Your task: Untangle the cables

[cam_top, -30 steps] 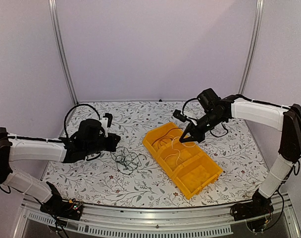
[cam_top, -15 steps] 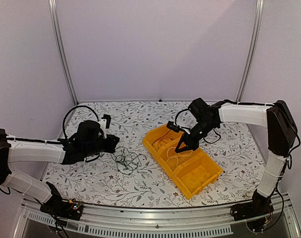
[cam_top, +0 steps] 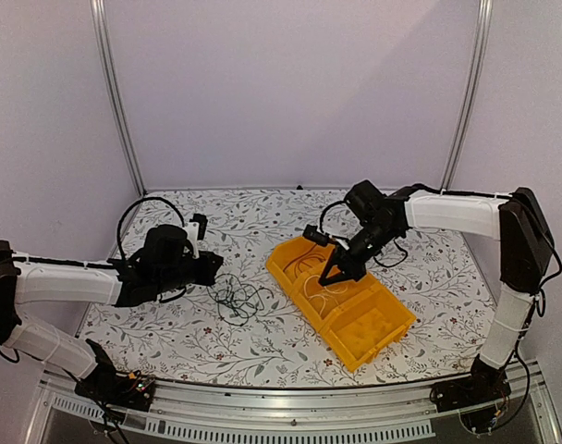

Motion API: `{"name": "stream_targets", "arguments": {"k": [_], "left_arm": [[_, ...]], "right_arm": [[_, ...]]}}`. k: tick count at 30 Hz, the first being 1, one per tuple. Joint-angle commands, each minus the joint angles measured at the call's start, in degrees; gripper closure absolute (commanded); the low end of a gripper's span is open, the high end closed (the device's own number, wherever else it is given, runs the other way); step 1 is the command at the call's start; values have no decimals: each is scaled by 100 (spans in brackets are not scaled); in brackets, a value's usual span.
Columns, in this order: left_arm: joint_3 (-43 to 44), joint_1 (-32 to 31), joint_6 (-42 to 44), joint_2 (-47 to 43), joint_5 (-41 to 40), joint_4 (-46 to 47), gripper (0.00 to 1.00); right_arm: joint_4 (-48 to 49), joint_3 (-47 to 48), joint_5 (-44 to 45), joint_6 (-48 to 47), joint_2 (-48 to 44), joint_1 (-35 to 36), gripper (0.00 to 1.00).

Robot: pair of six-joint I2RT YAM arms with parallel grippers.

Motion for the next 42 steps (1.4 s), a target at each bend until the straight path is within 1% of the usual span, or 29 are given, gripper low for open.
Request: {"name": "stream_targets", "arguments": {"k": [1,2,4,7,10,14,16,19,22,24,27,30,33,37,38,40,42], "left_arm": [[-40,55,28,-82,95,91,100],[-31,56,28,-97,122,83,100],[-21,59,40,-154,182,90,100],[80,56,150,-288,296,-10,100],[172,62,339,-447,490,-90,100],[323,68,522,-594,884,-97,100],[449,71,546,-592,1171,-109,100],[683,77,603,-509,1609,-58,100],[978,78,792,-324,2312,17,100],[1271,78,910,-130,2796,-106,100],[1753,78,1169,170,3572,-471,100],[2127,77,1403,417,4213,-883,100],[2363,75,1591,561,4335,-1177,100],[2480,63,1741,648,4374,-1245,100],[2517,64,1817,688,4437,-1260,100],[2665,37,1944,829,4545,-1580,100],[2851,4,2088,973,4634,-1844,100]], "right_arm": [[354,-389,847,132,-21,-85,98],[440,-456,1081,187,-37,-87,97],[402,-437,1245,212,-67,-87,94],[119,-226,1177,79,-276,-86,81],[-226,98,1299,-237,-595,-84,65],[-775,839,1157,-595,-671,-82,58],[-732,1168,919,-597,-645,-78,57],[-281,1459,654,-344,-537,-35,57],[181,1729,520,-130,-272,62,57],[335,1973,393,-116,-40,115,57],[433,2421,381,-228,292,222,57],[577,2526,687,-731,395,373,57],[842,2421,695,-1207,282,423,57],[1168,2292,616,-1337,73,487,56],[1338,2213,813,-1381,31,542,57],[1569,2041,1190,-1504,-46,689,57],[1662,1952,1464,-1882,-90,812,57]]}}
